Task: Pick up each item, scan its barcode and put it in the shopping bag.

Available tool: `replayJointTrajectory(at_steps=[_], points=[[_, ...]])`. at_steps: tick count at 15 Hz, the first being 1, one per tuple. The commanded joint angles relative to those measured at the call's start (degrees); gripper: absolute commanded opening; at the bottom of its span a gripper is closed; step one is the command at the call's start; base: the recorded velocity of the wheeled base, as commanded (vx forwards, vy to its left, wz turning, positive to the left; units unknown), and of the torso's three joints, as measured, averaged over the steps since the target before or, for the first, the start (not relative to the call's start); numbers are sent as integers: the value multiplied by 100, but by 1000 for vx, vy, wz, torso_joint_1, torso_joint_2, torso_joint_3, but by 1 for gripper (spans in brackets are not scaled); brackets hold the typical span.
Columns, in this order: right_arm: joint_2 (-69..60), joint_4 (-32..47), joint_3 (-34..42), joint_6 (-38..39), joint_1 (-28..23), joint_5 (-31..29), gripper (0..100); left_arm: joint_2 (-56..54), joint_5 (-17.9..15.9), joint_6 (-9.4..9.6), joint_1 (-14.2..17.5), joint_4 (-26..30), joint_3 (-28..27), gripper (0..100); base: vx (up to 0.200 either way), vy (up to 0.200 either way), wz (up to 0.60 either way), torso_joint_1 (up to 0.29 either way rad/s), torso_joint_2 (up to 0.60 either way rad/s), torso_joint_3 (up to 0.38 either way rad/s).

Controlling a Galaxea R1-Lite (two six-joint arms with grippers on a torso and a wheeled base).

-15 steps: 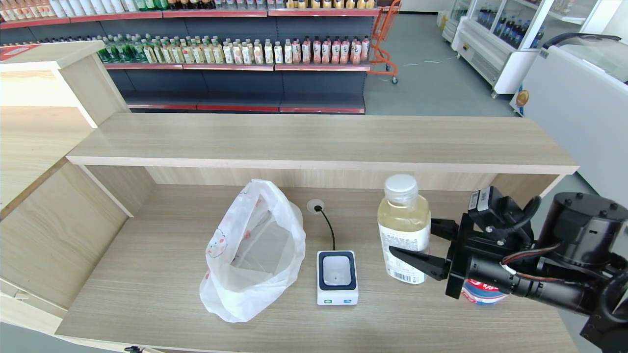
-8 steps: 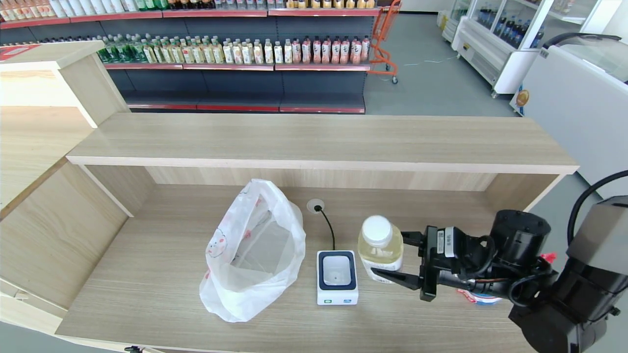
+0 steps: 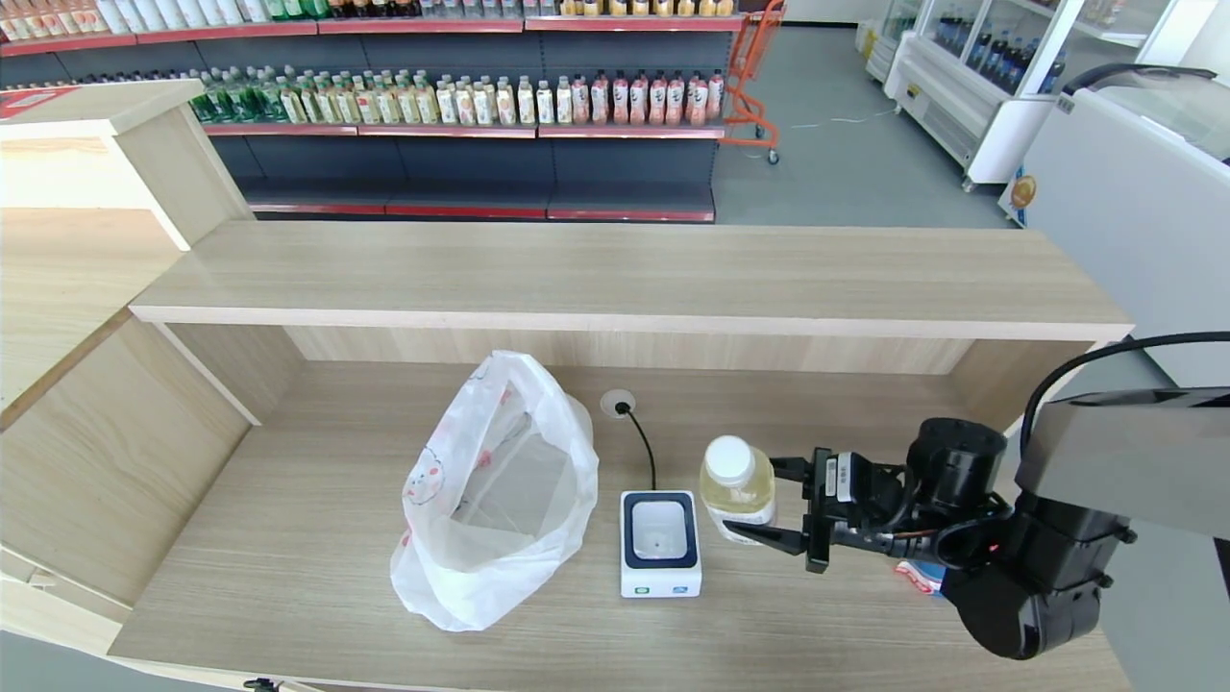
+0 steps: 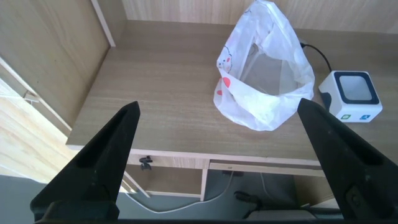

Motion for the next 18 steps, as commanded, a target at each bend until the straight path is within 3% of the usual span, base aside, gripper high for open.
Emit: replayJointTrajectory(at_steps=[1, 7, 10, 18], points=[[488, -8, -473, -38, 36, 142, 0, -2, 0, -4, 0, -1, 1, 100, 0, 0, 0, 0, 0, 0], [998, -8, -1387, -363, 247, 494, 0, -2, 0, -4, 0, -1, 1, 100, 0, 0, 0, 0, 0, 0], [1227, -8, -2072, -882, 326, 538, 0, -2, 0, -4, 0, -1, 1, 100, 0, 0, 0, 0, 0, 0], [1649, -8, -2644, -882, 546, 687, 0, -2, 0, 5, 0, -1, 1, 100, 0, 0, 0, 0, 0, 0]])
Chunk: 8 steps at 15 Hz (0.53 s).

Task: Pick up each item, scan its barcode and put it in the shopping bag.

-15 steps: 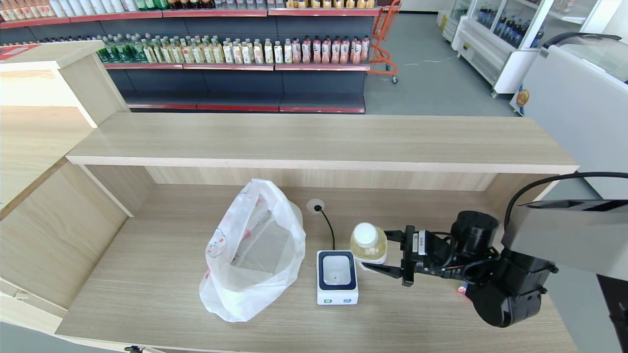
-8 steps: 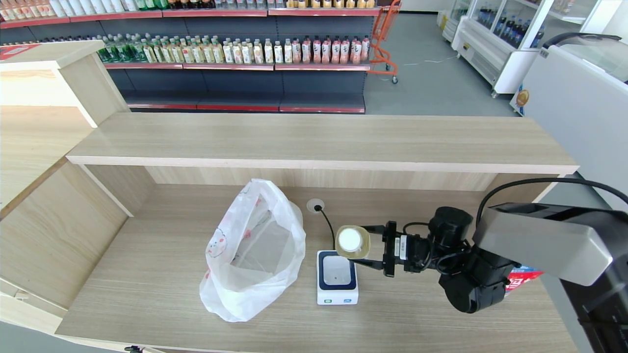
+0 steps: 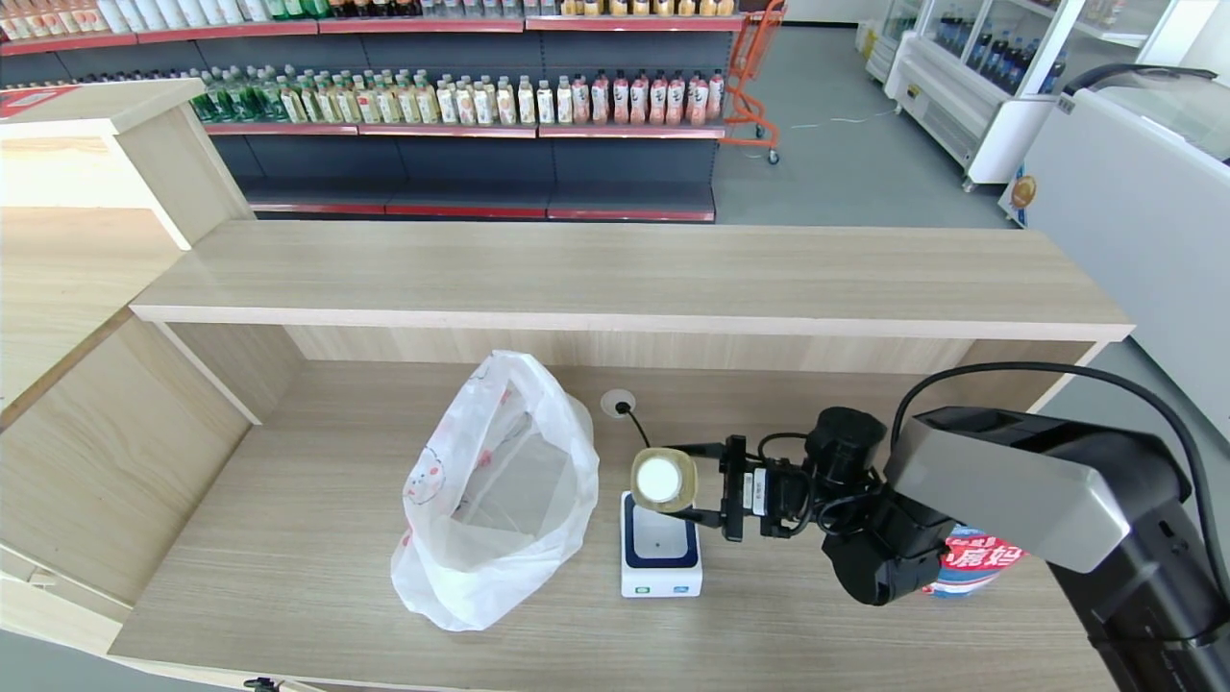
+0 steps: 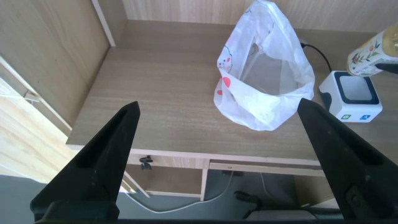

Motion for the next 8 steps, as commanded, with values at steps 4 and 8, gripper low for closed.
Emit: replayJointTrajectory(at_steps=[4, 8], points=[[303, -9, -363, 0, 67, 202, 0, -2, 0, -4, 0, -1, 1, 100, 0, 0, 0, 0, 0, 0], [558, -9, -714, 0, 155, 449, 0, -2, 0, -4, 0, -1, 1, 100, 0, 0, 0, 0, 0, 0]])
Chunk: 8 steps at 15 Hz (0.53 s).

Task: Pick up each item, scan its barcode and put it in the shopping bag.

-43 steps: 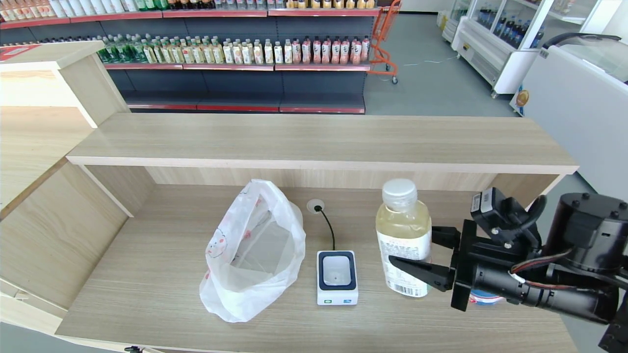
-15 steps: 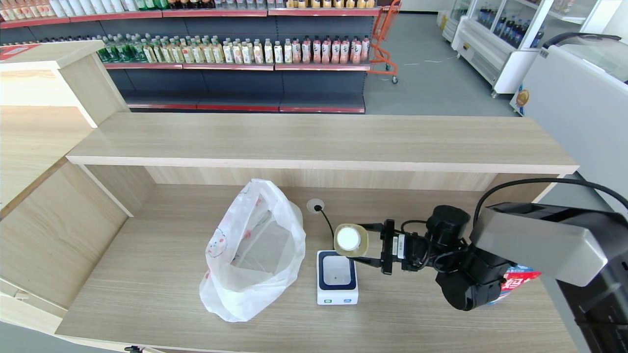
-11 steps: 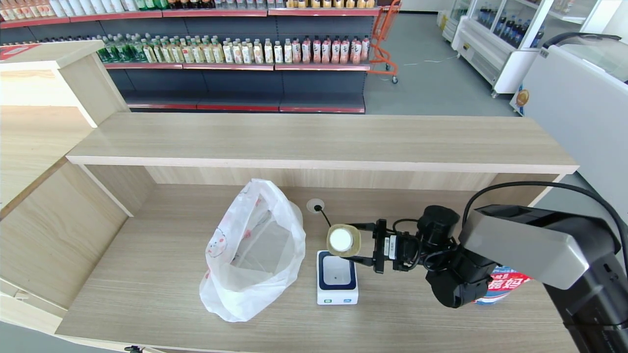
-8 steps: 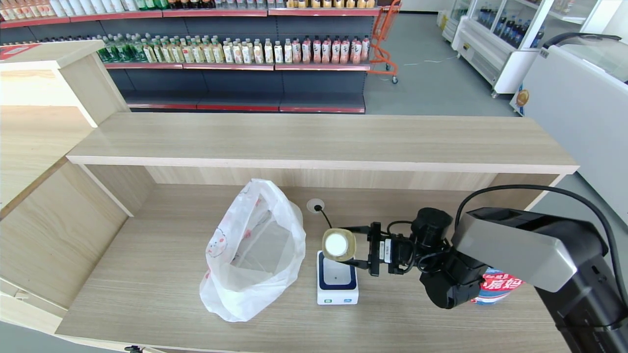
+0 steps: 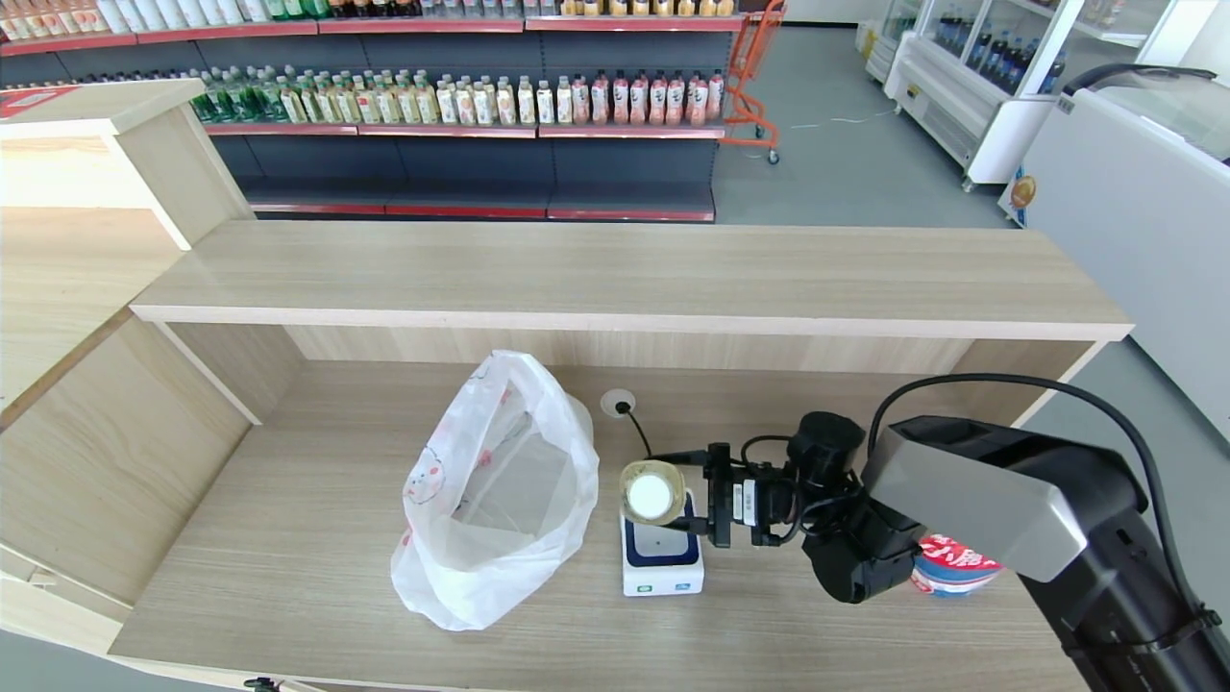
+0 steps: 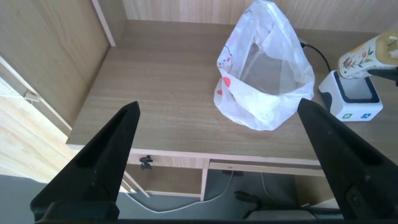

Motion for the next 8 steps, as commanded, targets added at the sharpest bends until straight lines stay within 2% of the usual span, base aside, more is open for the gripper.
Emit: replayJointTrajectory(at_steps=[1, 8], points=[[189, 3, -200, -3, 66, 70, 0, 0, -2, -4, 0, -1, 1, 100, 0, 0, 0, 0, 0, 0], [153, 3, -208, -3, 48, 96, 0, 0, -2, -4, 0, -1, 1, 100, 0, 0, 0, 0, 0, 0]])
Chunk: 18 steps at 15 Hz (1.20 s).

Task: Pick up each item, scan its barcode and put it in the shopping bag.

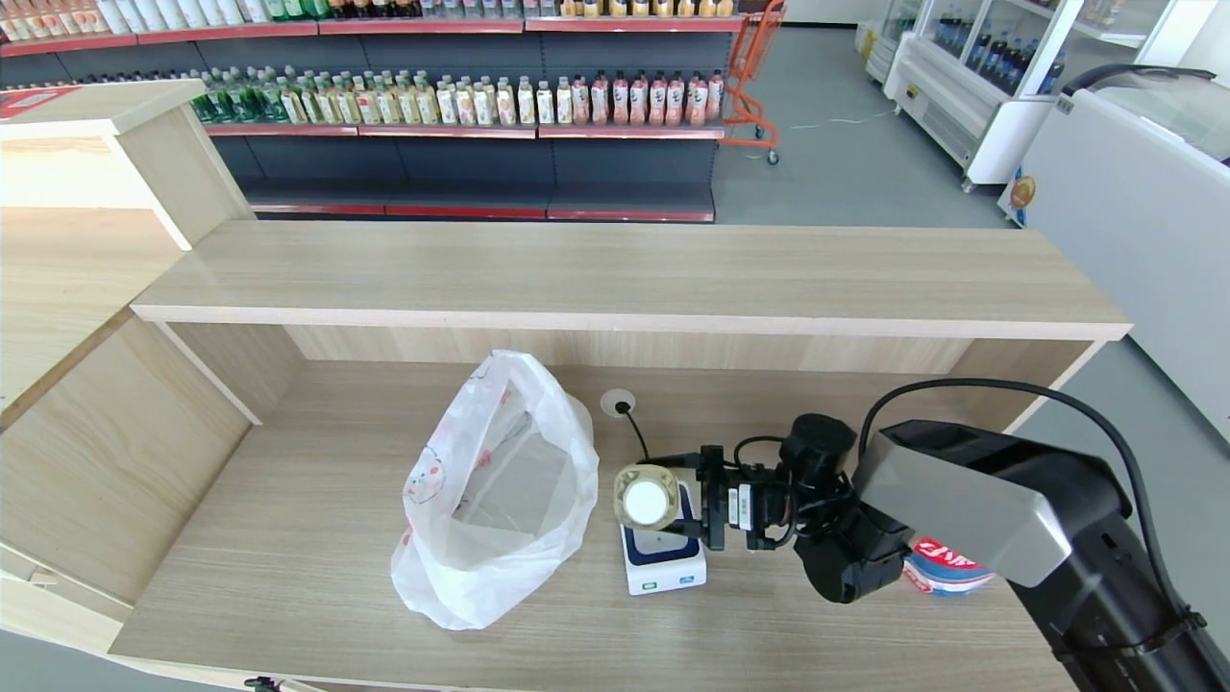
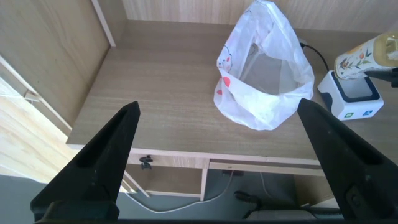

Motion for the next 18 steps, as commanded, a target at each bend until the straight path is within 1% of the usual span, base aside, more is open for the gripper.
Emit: replayJointTrajectory(at_steps=[1, 3, 7, 11, 12, 13, 14, 16, 17, 18], points=[[-35, 8, 28, 5, -10, -9, 0, -2, -2, 2, 0, -1, 1, 100, 0, 0, 0, 0, 0, 0], [-237, 8, 230, 75, -37, -9, 0, -2, -2, -6, 0, -1, 1, 100, 0, 0, 0, 0, 0, 0], [-914, 8, 854, 936, -353, -9, 0, -2, -2, 2, 0, -1, 1, 100, 0, 0, 0, 0, 0, 0], [-1485, 8, 1144, 2158, -713, -115, 0, -2, -2, -6, 0, -1, 1, 100, 0, 0, 0, 0, 0, 0], [-1951, 8, 1504, 2606, -810, -431, 0, -2, -2, -6, 0, -1, 1, 100, 0, 0, 0, 0, 0, 0], [-2355, 263, 1724, 2808, -828, -642, 0, -2, -2, 2, 0, -1, 1, 100, 0, 0, 0, 0, 0, 0], [-2874, 728, 2058, 2861, -845, -809, 0, -2, -2, 2, 0, -1, 1, 100, 0, 0, 0, 0, 0, 0], [-3762, 1792, 2629, 2870, -924, -853, 0, -2, -2, -6, 0, -1, 1, 100, 0, 0, 0, 0, 0, 0], [-4289, 2548, 2867, 2896, -1030, -862, 0, -2, -2, -6, 0, -1, 1, 100, 0, 0, 0, 0, 0, 0], [-4904, 3488, 3139, 3081, -1214, -862, 0, -2, -2, -6, 0, -1, 1, 100, 0, 0, 0, 0, 0, 0]])
